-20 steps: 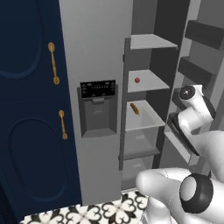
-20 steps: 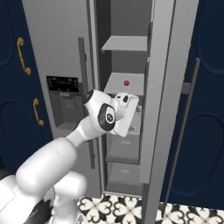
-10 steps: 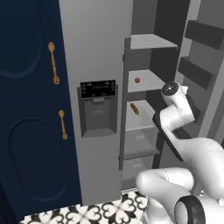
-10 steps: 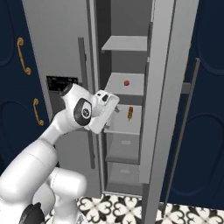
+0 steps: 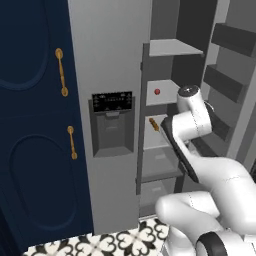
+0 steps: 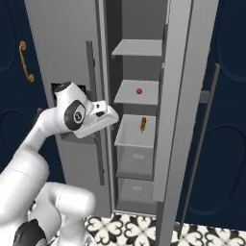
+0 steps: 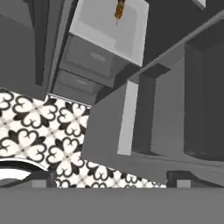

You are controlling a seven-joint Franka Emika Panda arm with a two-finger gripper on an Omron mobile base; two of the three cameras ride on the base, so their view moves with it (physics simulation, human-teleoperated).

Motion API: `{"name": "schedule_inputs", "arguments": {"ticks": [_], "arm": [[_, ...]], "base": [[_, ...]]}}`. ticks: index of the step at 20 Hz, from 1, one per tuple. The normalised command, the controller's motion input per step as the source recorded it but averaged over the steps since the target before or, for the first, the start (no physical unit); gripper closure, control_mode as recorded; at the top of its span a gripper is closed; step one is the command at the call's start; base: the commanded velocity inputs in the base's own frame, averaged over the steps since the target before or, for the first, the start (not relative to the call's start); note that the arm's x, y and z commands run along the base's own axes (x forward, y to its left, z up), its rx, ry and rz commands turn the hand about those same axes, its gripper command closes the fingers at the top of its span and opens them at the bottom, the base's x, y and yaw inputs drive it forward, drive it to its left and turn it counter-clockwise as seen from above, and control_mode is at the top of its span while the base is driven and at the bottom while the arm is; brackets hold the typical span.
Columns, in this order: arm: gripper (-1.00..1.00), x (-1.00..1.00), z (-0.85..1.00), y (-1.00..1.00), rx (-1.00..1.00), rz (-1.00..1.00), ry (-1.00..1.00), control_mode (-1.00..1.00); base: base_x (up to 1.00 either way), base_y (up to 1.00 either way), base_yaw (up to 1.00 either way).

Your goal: Take the strawberry from the fridge and place it on top of the pancake, located on the dining counter.

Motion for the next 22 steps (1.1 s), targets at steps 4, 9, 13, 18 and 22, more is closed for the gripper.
{"name": "schedule_inputs", "arguments": {"ticks": [4, 9, 13, 18, 22], "arm": [[-1.0, -0.88, 0.0, 0.27, 0.47, -0.62, -0.16, -1.0], [-1.0, -0.92, 0.0, 0.24, 0.62, -0.37, -0.05, -1.0], [-1.0, -0.77, 0.0, 0.07, 0.25, 0.02, -0.04, -1.0], [-1.0, -0.2, -0.08, 0.15, -0.09, 0.01, 0.01, -1.0], [-1.0, 0.0, -0.35, 0.19, -0.15, 0.0, 0.0, -1.0]], "base": [[0.0, 0.0, 0.0], [0.0, 0.0, 0.0], [0.0, 0.0, 0.0], [0.0, 0.0, 0.0], [0.0, 0.0, 0.0]]}}
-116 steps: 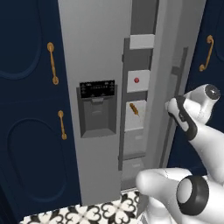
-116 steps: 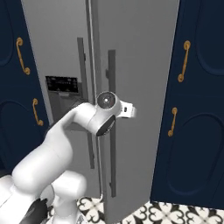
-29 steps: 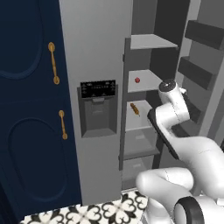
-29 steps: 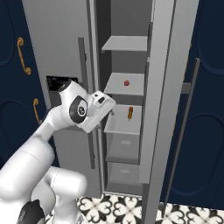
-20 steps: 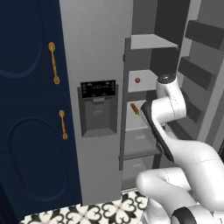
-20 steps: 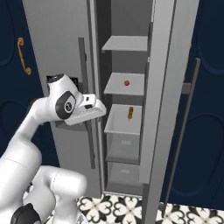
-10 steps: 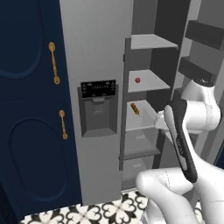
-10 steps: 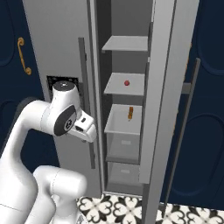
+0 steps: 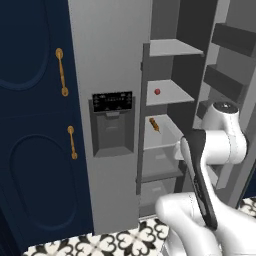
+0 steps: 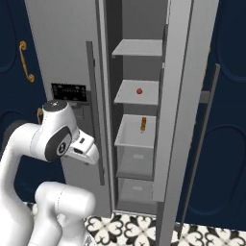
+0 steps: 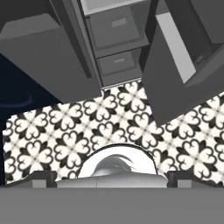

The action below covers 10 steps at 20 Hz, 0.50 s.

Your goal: Take the strawberry from the fridge and place it on top of the pancake, located on the dining counter.

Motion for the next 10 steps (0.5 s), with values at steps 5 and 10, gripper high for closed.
{"name": "schedule_inputs", "arguments": {"ticks": [5, 10], "arm": [[-1.0, 0.0, -0.27, 0.0, -0.02, 0.01, 0.01, -1.0], [-1.0, 0.0, -0.34, 0.0, -0.01, 0.0, 0.02, -1.0]], "base": [[0.0, 0.0, 0.0], [0.0, 0.0, 0.0]]}}
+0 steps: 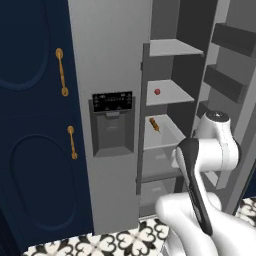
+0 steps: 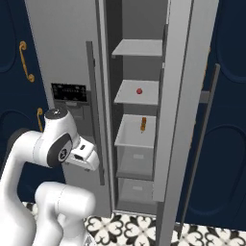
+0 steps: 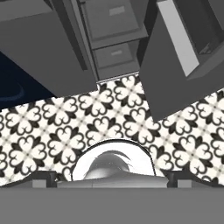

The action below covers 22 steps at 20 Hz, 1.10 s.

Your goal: Take the strawberry from the fridge and place it on top of the pancake, located on the dining counter.

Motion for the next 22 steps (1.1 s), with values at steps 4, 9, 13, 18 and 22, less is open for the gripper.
{"name": "schedule_inputs", "arguments": {"ticks": [4, 9, 13, 18, 22], "arm": [[-1.0, 0.0, -0.07, 0.01, -0.05, 0.12, 0.02, -1.0], [-1.0, 0.0, 0.0, 0.01, -0.03, 0.13, 0.0, -1.0], [-1.0, 0.0, 0.0, 0.0, 0.0, 0.0, 0.0, -1.0], [-1.0, 0.0, 0.0, 0.0, 0.0, 0.0, 0.0, -1.0], [-1.0, 0.0, 0.0, 0.0, 0.0, 0.0, 0.0, 1.0]], "base": [[0.0, 0.0, 0.0], [0.0, 0.0, 0.0], [0.0, 0.0, 0.0], [0.0, 0.0, 0.0], [0.39, 0.0, 0.1]]}}
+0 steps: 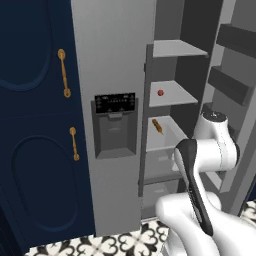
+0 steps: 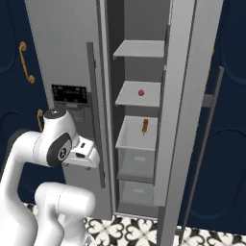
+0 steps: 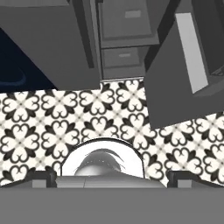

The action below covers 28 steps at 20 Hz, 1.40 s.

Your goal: Take the strawberry from the fridge and place it on top of the pancake, located on the dining counter.

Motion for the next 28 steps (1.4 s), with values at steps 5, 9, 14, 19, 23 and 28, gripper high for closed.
{"name": "schedule_inputs", "arguments": {"ticks": [5, 9, 14, 19, 23, 28], "arm": [[-1.0, 0.0, 0.0, 0.0, 0.0, 0.0, 0.0, 1.0], [-1.0, 0.0, 0.0, 0.0, 0.0, 0.0, 0.0, 1.0], [-1.0, 0.0, 0.0, 0.0, 0.0, 0.0, 0.0, 1.0], [-1.0, 0.0, 0.0, 0.0, 0.0, 0.0, 0.0, 1.0], [-1.0, 0.0, 0.0, 0.0, 0.0, 0.0, 0.0, 1.0], [-1.0, 0.0, 0.0, 0.0, 0.0, 0.0, 0.0, 1.0]], "base": [[0.51, 0.0, 0.23], [0.34, 0.0, 0.07], [0.26, -0.07, 0.02], [0.24, -0.21, -0.09], [0.15, -0.38, -0.24], [0.1, -0.4, -0.24]]}}
